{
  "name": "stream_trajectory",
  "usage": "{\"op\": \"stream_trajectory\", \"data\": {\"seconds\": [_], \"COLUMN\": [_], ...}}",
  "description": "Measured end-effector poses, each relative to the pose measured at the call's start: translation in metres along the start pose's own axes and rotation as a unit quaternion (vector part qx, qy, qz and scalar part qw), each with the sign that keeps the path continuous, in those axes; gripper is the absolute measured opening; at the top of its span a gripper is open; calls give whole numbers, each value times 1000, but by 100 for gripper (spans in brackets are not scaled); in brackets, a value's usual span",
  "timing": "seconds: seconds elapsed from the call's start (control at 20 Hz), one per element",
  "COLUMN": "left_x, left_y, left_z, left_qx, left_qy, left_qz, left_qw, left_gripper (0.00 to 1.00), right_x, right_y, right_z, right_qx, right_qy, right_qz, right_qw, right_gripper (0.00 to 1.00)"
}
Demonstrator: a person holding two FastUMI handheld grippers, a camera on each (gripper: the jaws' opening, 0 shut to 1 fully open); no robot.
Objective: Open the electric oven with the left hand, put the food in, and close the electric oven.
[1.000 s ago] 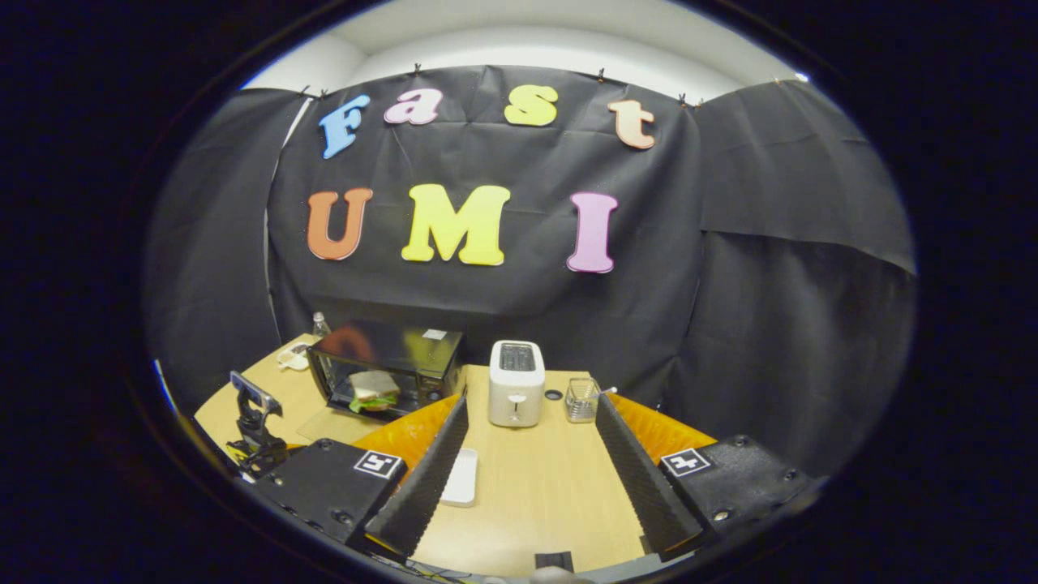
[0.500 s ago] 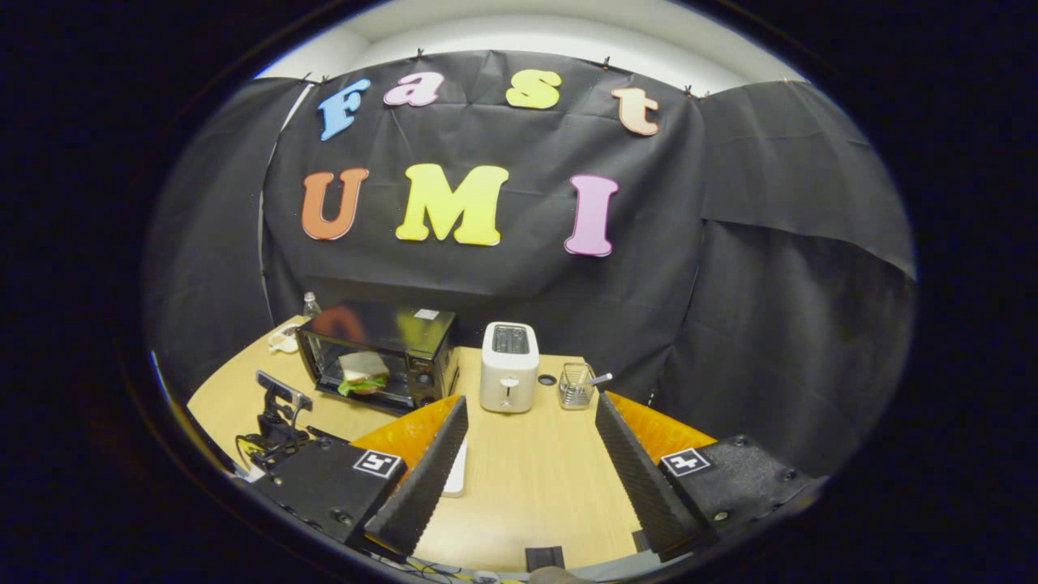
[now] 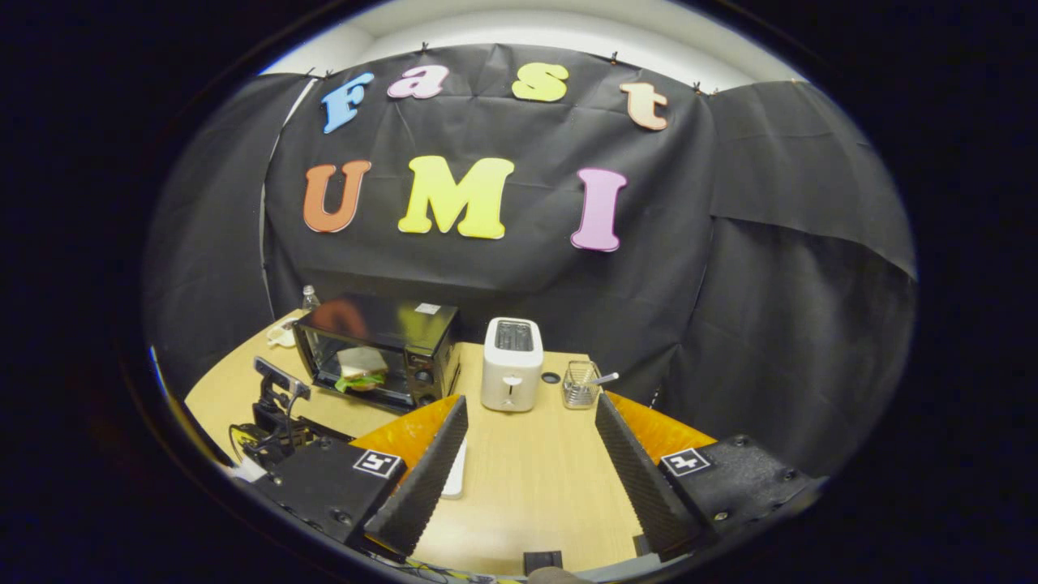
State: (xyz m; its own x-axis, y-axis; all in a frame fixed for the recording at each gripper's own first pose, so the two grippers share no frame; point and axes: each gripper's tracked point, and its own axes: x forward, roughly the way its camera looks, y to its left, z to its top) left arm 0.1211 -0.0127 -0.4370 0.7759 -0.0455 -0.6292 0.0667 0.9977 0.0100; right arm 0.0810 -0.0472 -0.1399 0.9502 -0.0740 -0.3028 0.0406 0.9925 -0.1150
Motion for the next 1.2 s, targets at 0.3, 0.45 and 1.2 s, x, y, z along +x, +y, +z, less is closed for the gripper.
{"op": "stream_trajectory", "data": {"seconds": [0.3,0.45,1.2], "left_x": [-10,-11,12], "left_y": [0,0,7], "left_z": [47,75,159], "left_qx": [-4,-4,14], "left_qy": [-37,-59,-117], "left_qz": [-2,0,10], "left_qw": [999,998,993], "left_gripper": [95,95,96], "right_x": [14,18,28], "right_y": [-3,-6,-18], "right_z": [1,4,7], "right_qx": [9,12,24], "right_qy": [3,1,2], "right_qz": [5,5,3], "right_qw": [1000,1000,1000], "right_gripper": [100,100,100]}}
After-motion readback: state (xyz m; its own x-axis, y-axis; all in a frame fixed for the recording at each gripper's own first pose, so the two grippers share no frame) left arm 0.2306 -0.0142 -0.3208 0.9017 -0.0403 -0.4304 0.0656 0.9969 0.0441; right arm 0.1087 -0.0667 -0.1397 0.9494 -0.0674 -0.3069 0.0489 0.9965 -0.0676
